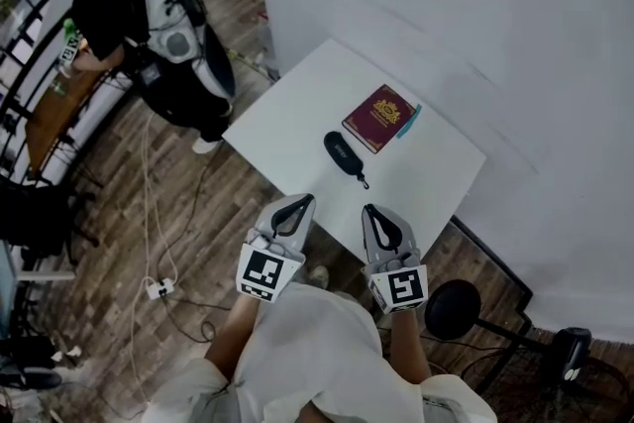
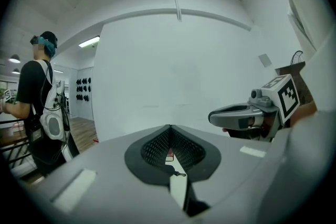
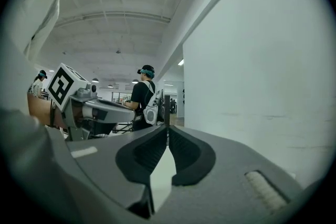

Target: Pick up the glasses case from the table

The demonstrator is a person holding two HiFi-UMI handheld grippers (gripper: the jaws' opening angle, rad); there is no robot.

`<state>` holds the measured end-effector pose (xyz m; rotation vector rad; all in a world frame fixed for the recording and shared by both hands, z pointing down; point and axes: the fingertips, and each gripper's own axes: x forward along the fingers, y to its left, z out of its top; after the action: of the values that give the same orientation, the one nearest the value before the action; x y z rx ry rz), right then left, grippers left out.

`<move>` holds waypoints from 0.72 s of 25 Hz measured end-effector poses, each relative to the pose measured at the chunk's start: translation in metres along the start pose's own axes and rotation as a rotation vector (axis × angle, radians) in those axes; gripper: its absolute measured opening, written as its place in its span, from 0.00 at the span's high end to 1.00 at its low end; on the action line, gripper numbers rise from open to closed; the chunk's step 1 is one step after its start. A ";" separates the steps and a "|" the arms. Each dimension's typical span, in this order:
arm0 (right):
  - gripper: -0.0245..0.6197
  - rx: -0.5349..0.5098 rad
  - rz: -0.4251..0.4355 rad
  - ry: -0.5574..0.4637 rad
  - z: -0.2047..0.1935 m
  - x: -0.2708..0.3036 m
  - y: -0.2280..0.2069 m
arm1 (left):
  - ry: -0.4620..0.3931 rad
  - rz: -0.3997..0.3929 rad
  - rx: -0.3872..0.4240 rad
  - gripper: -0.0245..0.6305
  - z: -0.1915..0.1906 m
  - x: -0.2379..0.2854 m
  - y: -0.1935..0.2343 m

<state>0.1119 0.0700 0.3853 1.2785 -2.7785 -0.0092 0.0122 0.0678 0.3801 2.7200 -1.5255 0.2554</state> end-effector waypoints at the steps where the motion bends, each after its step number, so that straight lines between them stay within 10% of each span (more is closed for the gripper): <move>1: 0.94 0.003 -0.002 0.001 -0.001 0.005 -0.002 | 0.001 0.003 -0.003 0.93 -0.001 0.003 0.004; 18: 0.93 0.013 -0.068 0.100 -0.030 0.102 -0.050 | 0.052 -0.068 -0.046 0.93 -0.033 0.086 0.079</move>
<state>0.0860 -0.0386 0.4208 1.3369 -2.6548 0.0672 -0.0151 -0.0431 0.4195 2.7013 -1.4053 0.2833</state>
